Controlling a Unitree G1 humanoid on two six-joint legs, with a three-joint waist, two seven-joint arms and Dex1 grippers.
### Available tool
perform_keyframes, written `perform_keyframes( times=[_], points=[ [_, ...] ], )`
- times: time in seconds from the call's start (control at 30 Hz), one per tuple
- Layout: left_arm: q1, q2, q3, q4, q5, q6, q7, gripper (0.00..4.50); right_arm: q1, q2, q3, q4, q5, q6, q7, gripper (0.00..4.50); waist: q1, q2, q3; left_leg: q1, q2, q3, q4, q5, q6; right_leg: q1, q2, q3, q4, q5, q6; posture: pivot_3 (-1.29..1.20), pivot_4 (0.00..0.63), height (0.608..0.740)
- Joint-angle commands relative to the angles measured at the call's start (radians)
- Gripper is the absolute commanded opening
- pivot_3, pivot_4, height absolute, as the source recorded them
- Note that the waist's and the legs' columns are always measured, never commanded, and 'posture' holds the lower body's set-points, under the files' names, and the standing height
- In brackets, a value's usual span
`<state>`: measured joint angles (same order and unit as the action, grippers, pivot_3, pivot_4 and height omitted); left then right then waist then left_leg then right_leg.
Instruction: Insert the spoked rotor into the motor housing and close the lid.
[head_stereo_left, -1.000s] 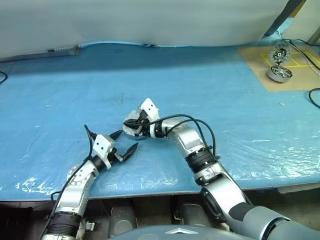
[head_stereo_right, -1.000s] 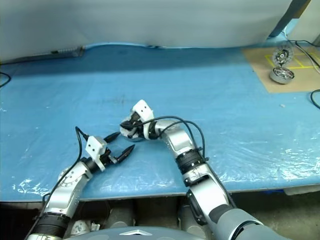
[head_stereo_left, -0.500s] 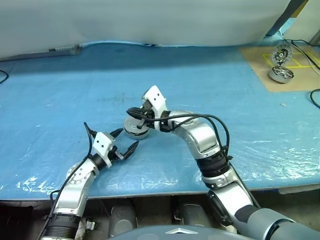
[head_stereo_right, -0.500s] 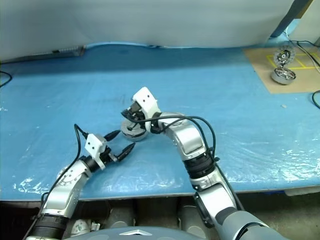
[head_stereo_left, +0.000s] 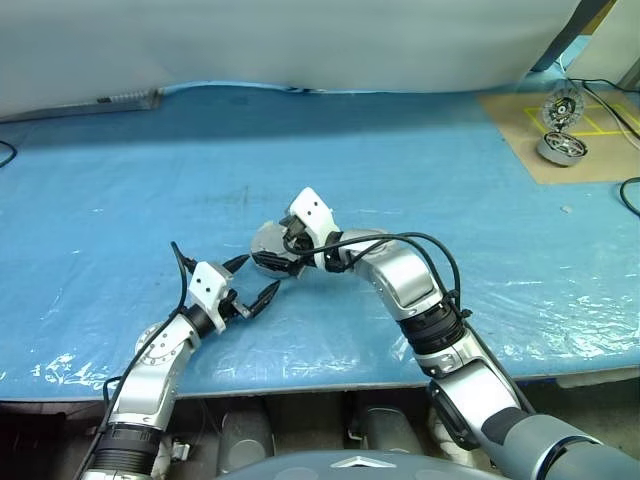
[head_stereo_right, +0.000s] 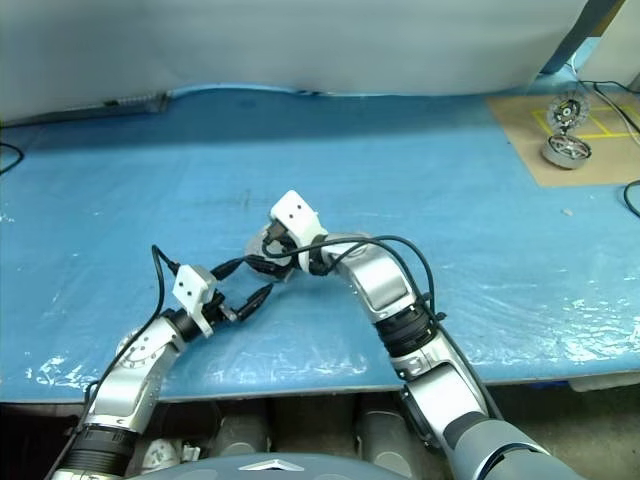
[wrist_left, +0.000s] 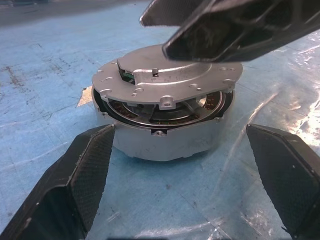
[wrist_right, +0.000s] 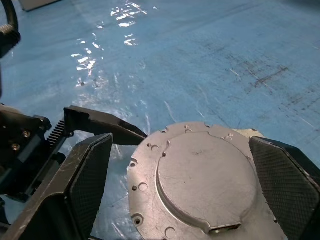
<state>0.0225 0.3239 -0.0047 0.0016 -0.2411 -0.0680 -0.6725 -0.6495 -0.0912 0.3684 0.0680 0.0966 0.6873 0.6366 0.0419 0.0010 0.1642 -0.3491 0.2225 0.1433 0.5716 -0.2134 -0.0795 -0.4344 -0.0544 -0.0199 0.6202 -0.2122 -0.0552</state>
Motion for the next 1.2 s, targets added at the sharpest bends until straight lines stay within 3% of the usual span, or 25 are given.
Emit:
perform_keyframes(
  times=[0.03, 0.33, 0.53, 1.2],
  points=[
    [0.013, 0.004, 0.002, -0.021, -0.005, -0.024, -0.006, 4.5, 0.01, -0.002, 0.012, 0.02, -0.023, -0.071, -0.012, 4.48, 0.0, 0.0, 0.0, 0.0, 0.0, 0.0, 0.0, 0.0, 0.0, 0.0, 0.0, 0.0, 0.0, 0.0, 0.0, 0.0, 0.15, 0.74],
    [0.02, 0.005, 0.005, -0.043, -0.009, -0.008, 0.003, 4.5, 0.025, 0.007, 0.032, 0.103, -0.073, -0.173, -0.04, 4.48, -0.001, 0.0, 0.0, 0.0, 0.0, 0.0, 0.0, 0.0, 0.0, 0.0, 0.0, 0.0, 0.001, 0.0, 0.0, 0.0, 0.15, 0.74],
    [0.031, 0.014, 0.018, -0.046, -0.016, -0.004, 0.002, 4.5, 0.055, 0.021, 0.036, 0.065, -0.071, -0.179, -0.038, 2.95, -0.002, 0.0, 0.0, 0.0, 0.0, 0.0, 0.0, 0.0, 0.0, 0.0, 0.0, 0.0, 0.001, 0.0, 0.0, 0.0, 0.15, 0.74],
    [0.031, 0.004, 0.014, 0.049, -0.01, -0.08, -0.008, 4.5, 0.03, 0.043, 0.084, 0.085, -0.169, -0.056, -0.127, 2.95, -0.003, 0.0, 0.0, 0.002, 0.0, 0.001, 0.0, 0.0, 0.0, 0.003, 0.0, 0.002, 0.002, 0.0, 0.0, 0.0, 0.15, 0.74]
  ],
)
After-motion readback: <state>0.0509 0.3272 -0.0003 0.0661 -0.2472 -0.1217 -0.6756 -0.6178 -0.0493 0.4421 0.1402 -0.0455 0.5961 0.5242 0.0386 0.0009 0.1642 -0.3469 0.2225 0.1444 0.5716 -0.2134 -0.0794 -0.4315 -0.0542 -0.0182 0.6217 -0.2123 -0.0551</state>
